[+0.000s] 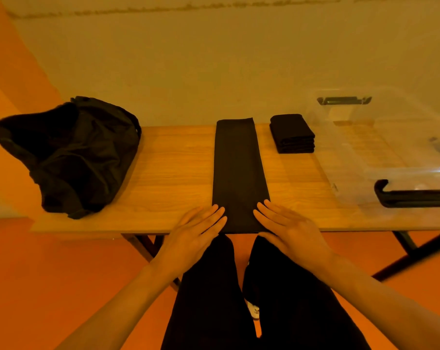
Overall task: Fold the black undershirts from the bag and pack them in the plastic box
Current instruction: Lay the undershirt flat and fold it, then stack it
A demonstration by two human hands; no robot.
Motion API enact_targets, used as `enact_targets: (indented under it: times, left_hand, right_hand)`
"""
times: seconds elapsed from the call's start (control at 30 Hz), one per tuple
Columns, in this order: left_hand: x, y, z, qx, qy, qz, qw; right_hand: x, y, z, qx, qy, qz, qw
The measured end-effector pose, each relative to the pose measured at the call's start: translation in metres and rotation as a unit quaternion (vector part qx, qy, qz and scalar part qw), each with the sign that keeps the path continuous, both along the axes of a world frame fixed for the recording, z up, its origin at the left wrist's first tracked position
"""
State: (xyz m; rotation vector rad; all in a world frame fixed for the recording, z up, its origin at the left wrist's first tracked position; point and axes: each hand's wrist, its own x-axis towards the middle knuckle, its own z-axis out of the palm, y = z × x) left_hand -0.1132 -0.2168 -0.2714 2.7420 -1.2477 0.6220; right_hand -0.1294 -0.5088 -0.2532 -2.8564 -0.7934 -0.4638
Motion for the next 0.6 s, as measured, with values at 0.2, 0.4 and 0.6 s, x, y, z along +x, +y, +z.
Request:
enact_targets:
  times: [0.2,0.4,0.6]
  left_hand:
    - [-0.006,-0.002,-0.005,-0.063,-0.004,0.001,0.998]
    - [-0.006,0.000,-0.009,-0.089,-0.045,-0.020,0.995]
    - [-0.002,-0.001,-0.009,-0.110,-0.034,-0.013,0.993]
  right_hand:
    - [0.001,-0.008,-0.012,0.048,-0.071,0.048,0.995]
    - [0.004,-0.014,-0.014,0.052,-0.076,0.072,0.993]
    - [0.005,-0.018,-0.010,0.083,-0.055,0.072,0.992]
